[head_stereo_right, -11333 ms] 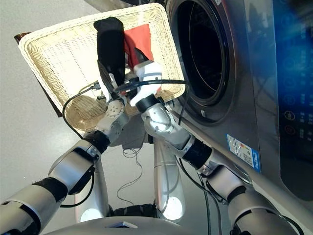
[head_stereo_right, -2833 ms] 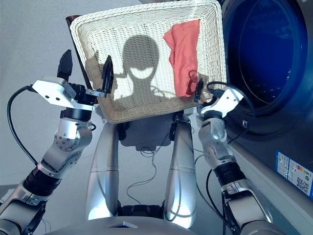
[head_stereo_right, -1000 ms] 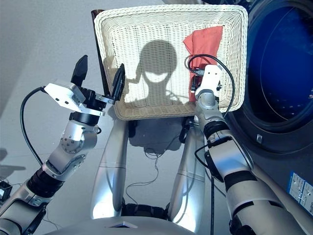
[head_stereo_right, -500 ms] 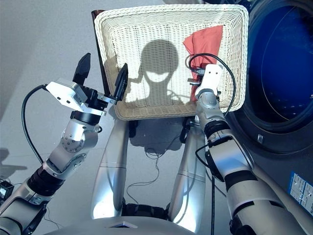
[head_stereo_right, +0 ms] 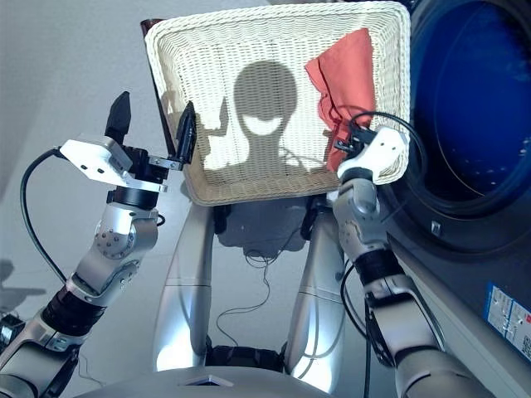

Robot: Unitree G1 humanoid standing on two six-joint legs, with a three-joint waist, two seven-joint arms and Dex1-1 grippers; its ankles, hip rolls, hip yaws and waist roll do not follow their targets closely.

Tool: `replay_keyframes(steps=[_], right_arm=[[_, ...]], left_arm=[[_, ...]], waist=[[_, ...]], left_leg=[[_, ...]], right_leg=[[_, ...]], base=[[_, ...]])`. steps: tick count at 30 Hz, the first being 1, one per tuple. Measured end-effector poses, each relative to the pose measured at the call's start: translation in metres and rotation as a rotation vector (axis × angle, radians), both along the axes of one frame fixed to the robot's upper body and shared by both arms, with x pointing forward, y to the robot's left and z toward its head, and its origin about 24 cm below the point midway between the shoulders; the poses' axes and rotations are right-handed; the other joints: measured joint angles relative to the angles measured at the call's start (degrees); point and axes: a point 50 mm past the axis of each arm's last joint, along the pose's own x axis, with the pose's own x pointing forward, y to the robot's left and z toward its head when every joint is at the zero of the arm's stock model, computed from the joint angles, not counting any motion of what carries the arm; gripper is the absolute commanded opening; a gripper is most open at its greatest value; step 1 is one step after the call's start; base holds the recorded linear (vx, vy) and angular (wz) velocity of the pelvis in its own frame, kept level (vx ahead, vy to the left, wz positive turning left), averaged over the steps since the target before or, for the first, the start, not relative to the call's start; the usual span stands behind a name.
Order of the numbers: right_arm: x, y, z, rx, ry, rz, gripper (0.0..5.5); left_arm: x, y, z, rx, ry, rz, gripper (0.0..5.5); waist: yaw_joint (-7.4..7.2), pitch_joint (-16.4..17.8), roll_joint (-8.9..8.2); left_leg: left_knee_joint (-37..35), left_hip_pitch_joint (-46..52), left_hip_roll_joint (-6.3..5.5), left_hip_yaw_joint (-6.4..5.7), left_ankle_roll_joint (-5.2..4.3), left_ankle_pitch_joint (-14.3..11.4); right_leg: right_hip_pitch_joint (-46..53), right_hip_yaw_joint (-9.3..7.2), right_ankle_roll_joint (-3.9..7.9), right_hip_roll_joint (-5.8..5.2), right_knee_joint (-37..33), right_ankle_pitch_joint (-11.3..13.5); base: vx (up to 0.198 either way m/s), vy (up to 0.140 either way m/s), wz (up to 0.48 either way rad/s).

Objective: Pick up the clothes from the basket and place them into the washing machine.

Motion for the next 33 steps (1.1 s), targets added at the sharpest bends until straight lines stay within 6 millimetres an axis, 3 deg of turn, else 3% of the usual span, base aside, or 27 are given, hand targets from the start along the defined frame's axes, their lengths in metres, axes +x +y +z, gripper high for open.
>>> replay_keyframes(steps=[4, 13, 16, 19, 26, 33], right_arm=[[-0.012, -0.024, 0.006, -0.018, -0.031, -0.269, 0.00], [0.001, -0.037, 0.018, 0.096, -0.037, -0.467, 0.00], [0.002, -0.061, 0.022, 0.090, -0.010, -0.547, 0.00], [0.000, -0.101, 0.037, 0.074, 0.020, -0.638, 0.00], [0.003, -0.144, 0.059, -0.036, 0.199, -0.642, 0.00], [0.006, -0.156, 0.072, -0.067, 0.279, -0.604, 0.00]], left_arm=[[-0.001, 0.004, 0.000, -0.014, -0.012, 0.041, 5.50], [-0.009, 0.003, 0.010, -0.041, -0.060, 0.034, 5.50], [-0.009, 0.003, 0.010, -0.033, -0.065, 0.034, 5.50], [-0.010, 0.005, 0.011, -0.013, -0.071, 0.033, 5.50], [-0.011, 0.005, 0.012, 0.045, -0.078, -0.007, 5.50], [-0.013, 0.007, 0.013, 0.108, -0.087, -0.030, 5.50]], waist=[[-1.17, 0.0, -0.24], [-0.70, 0.0, -0.67], [0.31, 0.1, -0.75], [1.22, 0.1, -0.81], [2.06, 0.0, -0.84], [2.13, 0.0, -0.84]], left_leg=[[0.0, -0.1, 0.09, -0.08, -0.05, 0.0], [0.3, -0.2, 0.13, -0.24, 0.14, -0.2], [0.6, -0.2, 0.10, -0.23, 0.26, -0.3], [1.1, -0.3, 0.04, -0.22, 0.39, -0.3], [1.9, -1.1, -0.18, -0.36, 0.83, -0.5], [2.4, -1.7, -0.32, -0.33, 1.11, -0.6]], right_leg=[[0.0, -0.19, -0.03, 0.18, -0.3, 0.0], [0.2, -0.29, 0.01, 0.09, -0.3, 0.0], [0.3, -0.28, 0.04, 0.07, -0.3, 0.0], [0.4, -0.36, 0.25, 0.00, -0.3, 0.1], [0.4, -0.41, 0.85, -0.23, -0.5, 0.5], [-0.1, -0.33, 0.96, -0.38, -0.5, 0.6]], base=[[0.000, 0.000, 0.000], [0.000, 0.000, 0.000], [0.000, 0.000, 0.000], [0.000, 0.000, 0.000], [0.000, 0.000, 0.000], [0.000, 0.000, 0.000]])
